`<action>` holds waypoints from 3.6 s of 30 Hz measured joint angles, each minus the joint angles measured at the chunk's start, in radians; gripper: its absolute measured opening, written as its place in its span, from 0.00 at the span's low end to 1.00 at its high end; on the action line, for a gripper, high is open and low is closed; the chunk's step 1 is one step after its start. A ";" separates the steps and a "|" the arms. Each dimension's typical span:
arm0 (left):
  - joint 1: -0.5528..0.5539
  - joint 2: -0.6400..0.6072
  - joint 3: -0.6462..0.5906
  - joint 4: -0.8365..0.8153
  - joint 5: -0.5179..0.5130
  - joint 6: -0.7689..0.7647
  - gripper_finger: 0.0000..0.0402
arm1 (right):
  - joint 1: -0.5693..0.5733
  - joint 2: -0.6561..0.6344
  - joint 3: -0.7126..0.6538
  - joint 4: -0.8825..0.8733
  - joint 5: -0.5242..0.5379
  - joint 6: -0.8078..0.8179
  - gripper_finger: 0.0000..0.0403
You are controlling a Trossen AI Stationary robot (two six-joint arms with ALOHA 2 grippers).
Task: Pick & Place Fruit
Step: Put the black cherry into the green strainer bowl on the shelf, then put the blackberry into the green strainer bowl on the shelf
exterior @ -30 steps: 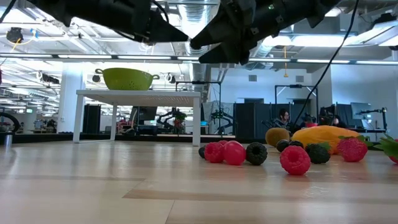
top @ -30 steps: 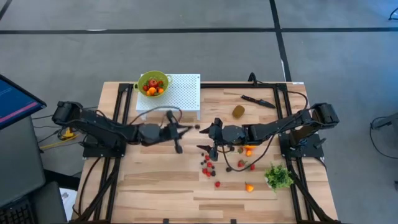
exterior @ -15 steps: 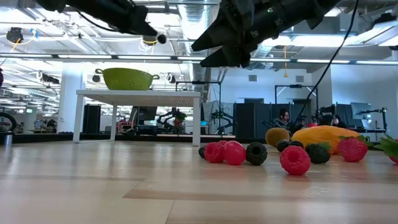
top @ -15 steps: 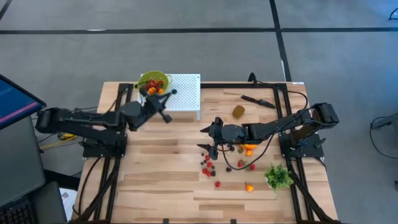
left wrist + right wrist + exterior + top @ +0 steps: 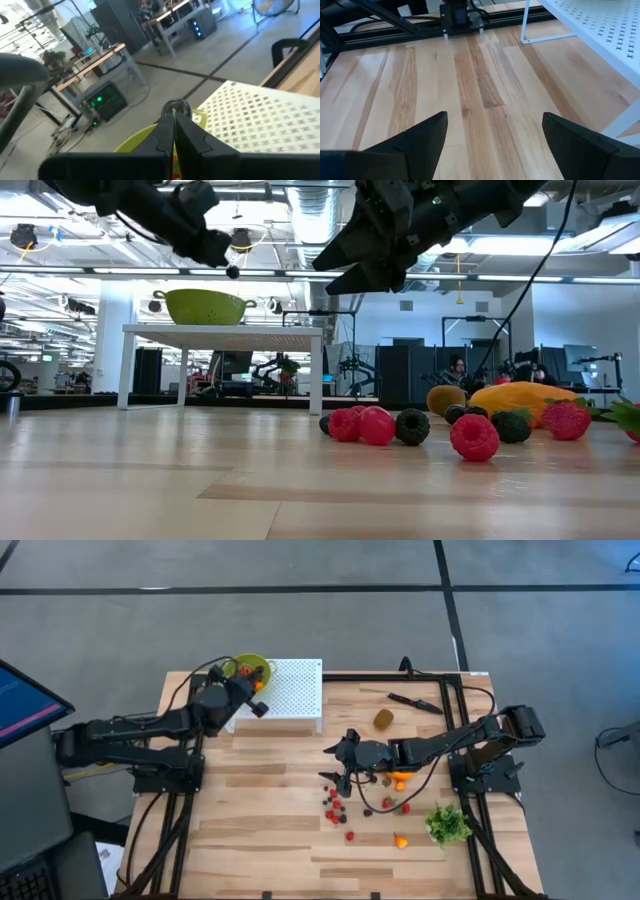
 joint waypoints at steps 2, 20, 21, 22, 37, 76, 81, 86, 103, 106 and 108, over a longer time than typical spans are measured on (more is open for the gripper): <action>0.014 0.002 0.000 -0.018 -0.001 -0.002 0.00 | 0.000 0.000 0.000 0.000 0.000 0.000 0.79; 0.037 0.006 0.000 -0.049 0.005 -0.030 0.08 | 0.000 0.000 0.000 -0.001 0.000 0.000 0.79; 0.037 0.006 0.000 -0.049 0.005 -0.030 0.09 | 0.000 0.000 0.000 -0.001 0.000 0.000 0.79; 0.037 0.006 0.000 -0.050 0.005 -0.030 0.11 | 0.000 0.000 0.000 -0.001 0.000 0.000 0.79; -0.074 0.006 0.000 -0.049 0.231 -0.239 0.18 | 0.000 0.000 0.000 -0.012 0.000 0.000 0.79; -0.531 0.451 0.000 0.210 0.648 -0.461 0.03 | 0.192 0.000 0.001 -0.356 0.050 0.321 0.74; -0.531 0.449 0.000 0.214 0.646 -0.461 0.03 | 0.254 0.000 0.001 -0.372 0.056 0.389 0.73; -0.531 0.449 0.000 0.214 0.646 -0.458 0.03 | 0.292 0.027 0.001 -0.377 0.103 0.461 0.72; -0.531 0.449 0.000 0.213 0.646 -0.330 0.03 | 0.363 0.234 0.334 -0.987 0.079 0.629 0.72; -0.531 0.449 0.000 0.213 0.646 -0.329 0.03 | 0.369 0.264 0.345 -1.002 0.025 0.606 0.72; -0.531 0.449 0.000 0.213 0.646 -0.330 0.03 | 0.370 0.279 0.343 -1.012 -0.011 0.586 0.72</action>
